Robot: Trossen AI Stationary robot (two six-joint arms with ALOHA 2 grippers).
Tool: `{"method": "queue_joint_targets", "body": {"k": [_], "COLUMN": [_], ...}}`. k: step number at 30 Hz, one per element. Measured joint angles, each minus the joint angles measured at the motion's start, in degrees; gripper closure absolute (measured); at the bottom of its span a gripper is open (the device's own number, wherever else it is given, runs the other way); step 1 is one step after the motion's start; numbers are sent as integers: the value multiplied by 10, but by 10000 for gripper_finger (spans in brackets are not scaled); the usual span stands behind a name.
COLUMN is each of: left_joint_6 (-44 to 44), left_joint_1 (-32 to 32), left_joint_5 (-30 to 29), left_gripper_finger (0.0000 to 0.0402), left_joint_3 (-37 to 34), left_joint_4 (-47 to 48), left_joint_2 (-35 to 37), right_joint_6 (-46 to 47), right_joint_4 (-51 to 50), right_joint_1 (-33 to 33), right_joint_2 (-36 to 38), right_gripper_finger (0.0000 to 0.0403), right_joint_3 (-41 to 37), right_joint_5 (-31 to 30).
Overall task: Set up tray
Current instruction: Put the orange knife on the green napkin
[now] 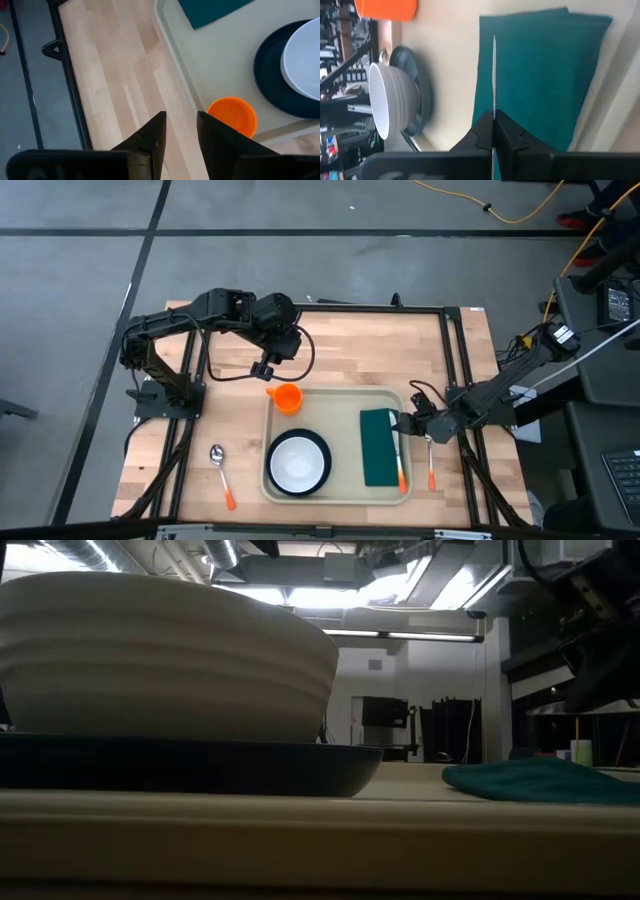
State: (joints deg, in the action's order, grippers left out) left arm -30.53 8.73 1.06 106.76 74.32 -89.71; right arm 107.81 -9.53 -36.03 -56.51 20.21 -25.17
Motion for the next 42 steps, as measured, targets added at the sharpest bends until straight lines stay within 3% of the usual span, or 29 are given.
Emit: {"method": "queue_joint_targets", "body": {"k": [42], "left_joint_6": [-1], "left_joint_1": [0], "left_joint_5": [-2], "left_gripper_finger": [300], "left_joint_3": [0], "left_joint_4": [0], "left_joint_2": [0], "right_joint_6": [43], "right_joint_4": [-14], "right_joint_1": [3], "right_joint_2": [-32], "right_gripper_finger": [399], "right_joint_3": [0], "right_joint_5": [-6]}}
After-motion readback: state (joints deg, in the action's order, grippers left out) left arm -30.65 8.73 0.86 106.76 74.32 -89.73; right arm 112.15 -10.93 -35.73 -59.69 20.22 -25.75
